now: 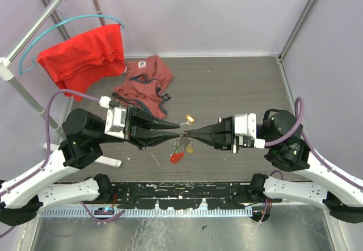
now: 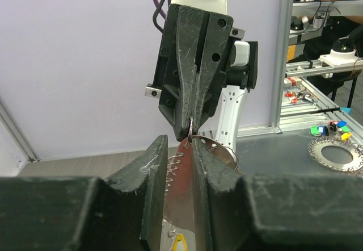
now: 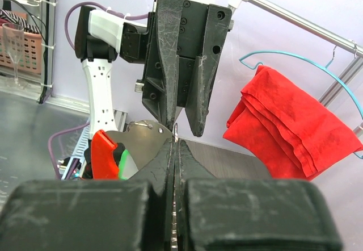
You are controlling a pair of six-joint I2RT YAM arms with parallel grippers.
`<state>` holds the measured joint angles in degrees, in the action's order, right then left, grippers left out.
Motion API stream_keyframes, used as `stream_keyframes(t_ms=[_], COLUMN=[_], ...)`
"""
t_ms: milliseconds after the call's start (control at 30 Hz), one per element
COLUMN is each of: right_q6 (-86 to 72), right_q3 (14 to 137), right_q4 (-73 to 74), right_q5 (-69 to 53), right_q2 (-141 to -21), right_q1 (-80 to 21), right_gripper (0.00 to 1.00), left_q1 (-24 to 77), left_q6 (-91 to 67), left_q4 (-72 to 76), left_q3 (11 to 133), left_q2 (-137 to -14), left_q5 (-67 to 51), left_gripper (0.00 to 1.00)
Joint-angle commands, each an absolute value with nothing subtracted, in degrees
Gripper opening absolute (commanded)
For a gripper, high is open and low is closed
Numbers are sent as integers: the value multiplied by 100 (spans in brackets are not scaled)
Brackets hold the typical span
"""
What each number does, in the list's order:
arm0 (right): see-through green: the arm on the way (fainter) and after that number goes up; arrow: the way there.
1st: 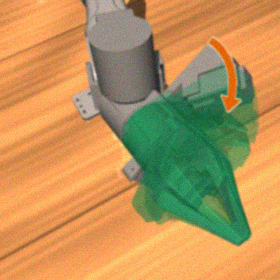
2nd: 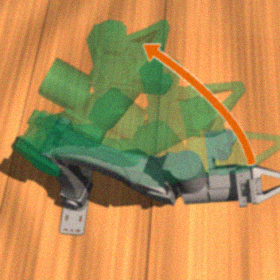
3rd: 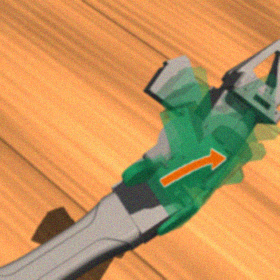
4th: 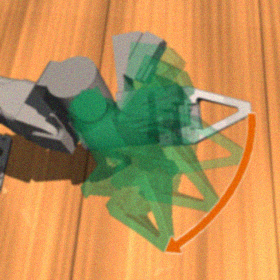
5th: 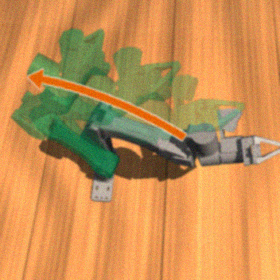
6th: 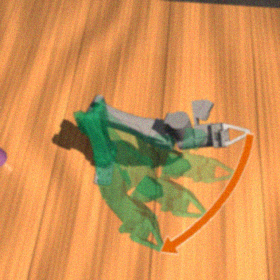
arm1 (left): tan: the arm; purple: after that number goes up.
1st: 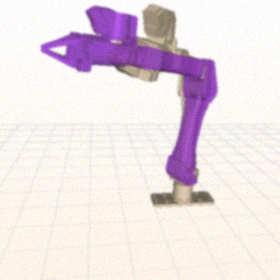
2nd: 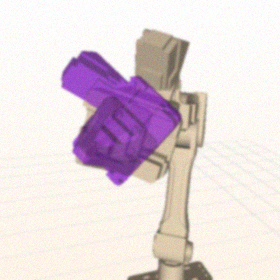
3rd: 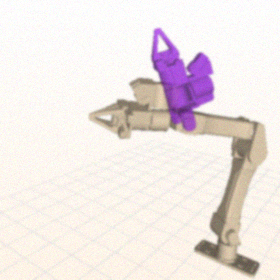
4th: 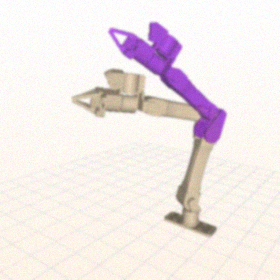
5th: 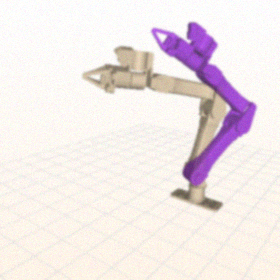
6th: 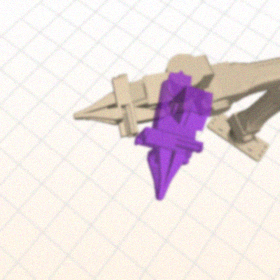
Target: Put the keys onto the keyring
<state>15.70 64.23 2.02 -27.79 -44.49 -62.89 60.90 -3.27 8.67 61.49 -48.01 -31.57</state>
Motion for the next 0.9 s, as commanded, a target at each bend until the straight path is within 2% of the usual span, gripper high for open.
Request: stream_keyframes(t_ms=[0,400,600,700,800,867], right_q6=[1494,1526,1570,1611,1696,1765], right_q3=[6565,6628,6654,6715,6871,6995], right_q4=[-240,-122,-7,169,482,707], right_q5=[-2827,-2804,-2782,-2786,-2824,-2850], right_q2=[-4402,-4494,-4560,-4638,-4699,-4697], right_q1=[-6293,-6293,-6293,-6293,-6293,-6293], right_gripper=[1,1,1,1,2,8], left_q1=[6108,6108,6109,6112,6110,6111], left_q6=[-414,-552,-562,-526,-344,-137], left_q4=[1004,1140,1169,1129,879,559], left_q3=[6107,6135,6163,6184,6238,6320], left_q2=[-4819,-4952,-5009,-5006,-4970,-4945], left_q5=[-3174,-3286,-3288,-3224,-3131,-3120], left_gripper=[29,25,13,1,0,0])
